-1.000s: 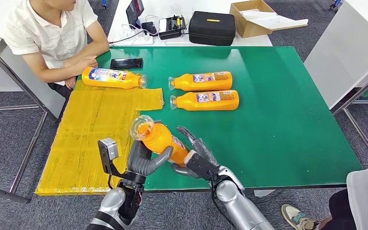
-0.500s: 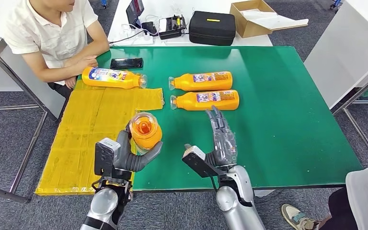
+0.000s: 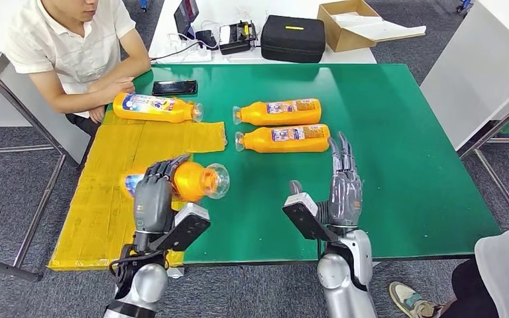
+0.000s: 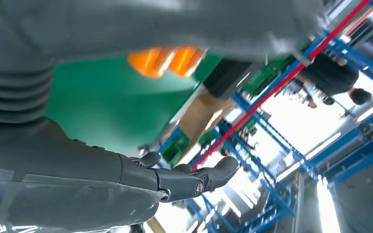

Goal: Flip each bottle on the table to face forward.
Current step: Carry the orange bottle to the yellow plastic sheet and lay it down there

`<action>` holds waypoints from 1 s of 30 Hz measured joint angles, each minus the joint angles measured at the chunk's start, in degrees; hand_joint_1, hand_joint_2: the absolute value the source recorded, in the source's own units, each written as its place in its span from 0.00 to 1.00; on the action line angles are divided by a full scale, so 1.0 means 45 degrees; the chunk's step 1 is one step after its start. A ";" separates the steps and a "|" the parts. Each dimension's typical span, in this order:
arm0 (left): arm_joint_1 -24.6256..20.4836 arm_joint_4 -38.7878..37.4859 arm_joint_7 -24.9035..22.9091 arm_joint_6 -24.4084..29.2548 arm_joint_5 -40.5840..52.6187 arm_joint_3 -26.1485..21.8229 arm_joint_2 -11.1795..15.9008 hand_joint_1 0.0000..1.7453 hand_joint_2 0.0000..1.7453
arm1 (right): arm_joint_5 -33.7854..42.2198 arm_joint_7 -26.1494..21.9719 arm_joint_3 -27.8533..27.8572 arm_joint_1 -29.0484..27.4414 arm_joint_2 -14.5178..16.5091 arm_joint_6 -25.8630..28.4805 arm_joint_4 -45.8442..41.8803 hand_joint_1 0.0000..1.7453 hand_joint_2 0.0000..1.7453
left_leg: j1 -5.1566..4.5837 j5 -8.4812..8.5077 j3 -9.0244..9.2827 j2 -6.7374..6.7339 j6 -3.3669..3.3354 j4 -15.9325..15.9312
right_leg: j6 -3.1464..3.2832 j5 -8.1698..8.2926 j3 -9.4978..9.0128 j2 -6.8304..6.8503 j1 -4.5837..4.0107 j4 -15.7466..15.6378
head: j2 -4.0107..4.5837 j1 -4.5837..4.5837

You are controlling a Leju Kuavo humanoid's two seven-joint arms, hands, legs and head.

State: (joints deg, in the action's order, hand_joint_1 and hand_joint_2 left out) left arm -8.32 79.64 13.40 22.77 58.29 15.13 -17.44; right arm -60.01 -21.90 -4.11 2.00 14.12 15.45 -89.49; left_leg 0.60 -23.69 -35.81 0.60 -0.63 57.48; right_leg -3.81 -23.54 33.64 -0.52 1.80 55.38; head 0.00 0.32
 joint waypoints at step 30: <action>-0.3560 -0.7190 -0.2493 -0.1189 0.5182 -0.2458 0.0300 1.00 1.00 | 0.2408 -0.1374 -0.0160 0.1078 0.0015 -0.0922 0.2030 0.00 1.00 | 0.0000 0.0021 -0.0022 0.0014 0.0006 0.0003 | -0.0002 0.0006 0.0003 0.0007 0.0002 0.0008 | 0.0000 -0.0002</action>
State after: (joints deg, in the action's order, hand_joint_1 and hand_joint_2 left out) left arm -24.34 47.28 2.19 17.42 81.61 4.07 -16.09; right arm -49.18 -28.09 -4.83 6.85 14.19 11.30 -80.35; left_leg 0.60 -23.59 -35.91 0.66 -0.61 57.50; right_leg -3.82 -23.51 33.66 -0.49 1.80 55.42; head 0.00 0.31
